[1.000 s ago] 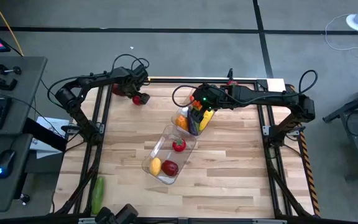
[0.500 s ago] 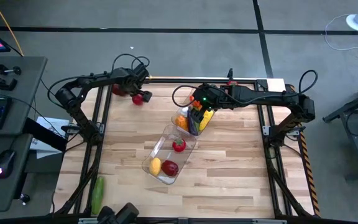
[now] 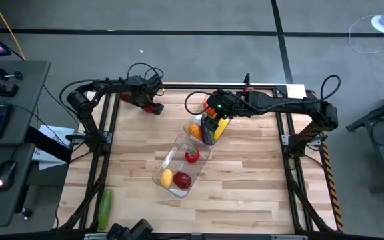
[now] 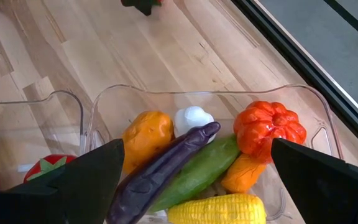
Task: Sort produce into baskets
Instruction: Put the left red tomato into the bottom transparent bin
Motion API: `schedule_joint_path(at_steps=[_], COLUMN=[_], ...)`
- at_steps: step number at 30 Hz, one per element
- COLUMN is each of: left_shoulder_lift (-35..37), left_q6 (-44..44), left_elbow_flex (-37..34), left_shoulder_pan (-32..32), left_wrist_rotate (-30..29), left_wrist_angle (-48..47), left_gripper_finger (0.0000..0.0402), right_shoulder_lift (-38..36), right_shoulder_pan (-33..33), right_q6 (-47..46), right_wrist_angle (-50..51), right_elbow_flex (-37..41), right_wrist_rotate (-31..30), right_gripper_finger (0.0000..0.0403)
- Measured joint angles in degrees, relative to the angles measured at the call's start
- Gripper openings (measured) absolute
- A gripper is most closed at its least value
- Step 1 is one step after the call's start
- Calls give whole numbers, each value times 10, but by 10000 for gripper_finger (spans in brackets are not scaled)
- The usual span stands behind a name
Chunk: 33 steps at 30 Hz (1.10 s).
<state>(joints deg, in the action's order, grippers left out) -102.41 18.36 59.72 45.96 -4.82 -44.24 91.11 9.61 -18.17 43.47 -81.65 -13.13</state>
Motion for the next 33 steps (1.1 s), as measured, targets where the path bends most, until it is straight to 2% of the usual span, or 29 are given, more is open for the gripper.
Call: schedule_joint_path(at_steps=[8,10,16,19,23,28,33], left_shoulder_lift=[1,1,3,18,74,185,288], left_q6=[-20,-20,-20,-28,-49,-27,51], left_elbow_flex=[0,0,0,0,0,0,0], left_shoulder_pan=[-6,-6,-8,-11,-26,-97,-240], left_wrist_rotate=[-3,-4,-5,-2,21,40,60], left_wrist_angle=[11,11,11,8,10,15,48], left_gripper_finger=[366,348,262,261,261,291,293], right_shoulder_lift=[0,0,0,0,0,0,0], right_shoulder_pan=[0,0,0,0,0,0,0], right_q6=[1,1,2,2,7,30,32], right_wrist_angle=[0,0,0,0,2,42,120], right_elbow_flex=[0,0,0,0,0,0,0], right_wrist_rotate=[0,0,0,0,0,0,-6], right_gripper_finger=[399,399,399,399,399,399,399])
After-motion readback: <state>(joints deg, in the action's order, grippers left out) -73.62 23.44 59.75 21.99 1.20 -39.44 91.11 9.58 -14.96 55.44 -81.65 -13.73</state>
